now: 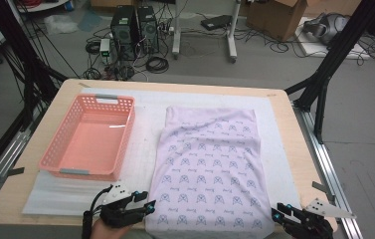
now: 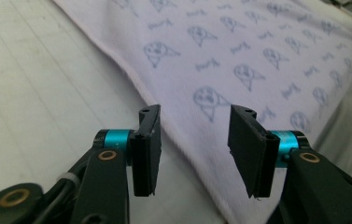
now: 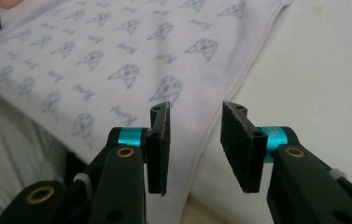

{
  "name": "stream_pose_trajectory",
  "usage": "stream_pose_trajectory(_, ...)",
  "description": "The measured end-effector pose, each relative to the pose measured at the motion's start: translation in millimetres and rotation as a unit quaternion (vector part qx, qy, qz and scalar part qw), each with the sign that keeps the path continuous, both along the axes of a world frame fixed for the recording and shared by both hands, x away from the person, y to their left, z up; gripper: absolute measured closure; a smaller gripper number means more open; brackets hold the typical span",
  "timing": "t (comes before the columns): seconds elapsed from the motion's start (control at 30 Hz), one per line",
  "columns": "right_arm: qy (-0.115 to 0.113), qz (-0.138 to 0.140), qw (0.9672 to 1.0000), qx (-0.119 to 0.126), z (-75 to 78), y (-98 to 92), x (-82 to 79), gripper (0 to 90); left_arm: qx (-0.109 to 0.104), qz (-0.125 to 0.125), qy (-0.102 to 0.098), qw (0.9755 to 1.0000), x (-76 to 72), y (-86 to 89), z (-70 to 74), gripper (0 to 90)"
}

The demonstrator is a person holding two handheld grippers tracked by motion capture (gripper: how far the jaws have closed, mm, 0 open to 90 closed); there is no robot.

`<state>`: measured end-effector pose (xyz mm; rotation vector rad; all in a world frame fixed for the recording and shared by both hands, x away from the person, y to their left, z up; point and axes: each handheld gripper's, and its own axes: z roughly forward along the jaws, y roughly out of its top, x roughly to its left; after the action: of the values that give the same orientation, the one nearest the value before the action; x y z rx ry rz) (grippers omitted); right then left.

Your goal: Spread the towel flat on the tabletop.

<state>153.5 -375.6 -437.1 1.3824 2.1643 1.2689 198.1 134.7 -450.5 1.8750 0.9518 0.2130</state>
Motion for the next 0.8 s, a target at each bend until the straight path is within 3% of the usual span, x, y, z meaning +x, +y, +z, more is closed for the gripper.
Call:
stream_pose_trajectory(0.13,-0.013,-0.013,0.9991,-0.037,-1.4,8.1,19.7,60.6,0.005,0.011,0.000,0.9999,17.3,-5.9,-1.7,52.0)
stream_pose_trajectory(0.23,-0.011,-0.016,0.9977,-0.065,-5.9,14.7,35.6,58.1,0.009,0.020,0.005,0.9997,32.3,-9.6,0.9,50.6)
stream_pose_trajectory(0.3,-0.006,-0.015,0.9974,-0.070,-8.4,18.2,43.3,58.6,0.015,0.020,0.004,0.9997,40.1,-12.4,1.8,50.6)
stream_pose_trajectory(0.43,0.000,-0.019,0.9963,-0.084,-11.3,22.9,52.4,60.1,0.020,0.016,0.030,0.9992,49.3,-19.9,-3.0,50.8)
stream_pose_trajectory(0.53,-0.003,-0.033,0.9955,-0.089,-11.7,25.5,52.6,61.9,0.027,0.012,0.026,0.9992,48.3,-23.6,-2.6,50.6)
stream_pose_trajectory(0.6,-0.007,-0.034,0.9947,-0.097,-11.8,27.4,51.5,63.1,0.033,0.016,0.020,0.9991,47.1,-24.8,-2.8,53.6)
stream_pose_trajectory(0.7,-0.011,-0.031,0.9949,-0.096,-12.1,27.1,50.8,70.9,0.059,0.023,0.003,0.9980,42.8,-29.1,-2.6,67.9)
stream_pose_trajectory(0.8,-0.009,-0.028,0.9955,-0.090,-12.2,27.3,49.9,80.4,0.050,0.012,0.015,0.9986,41.6,-28.7,-3.0,84.8)
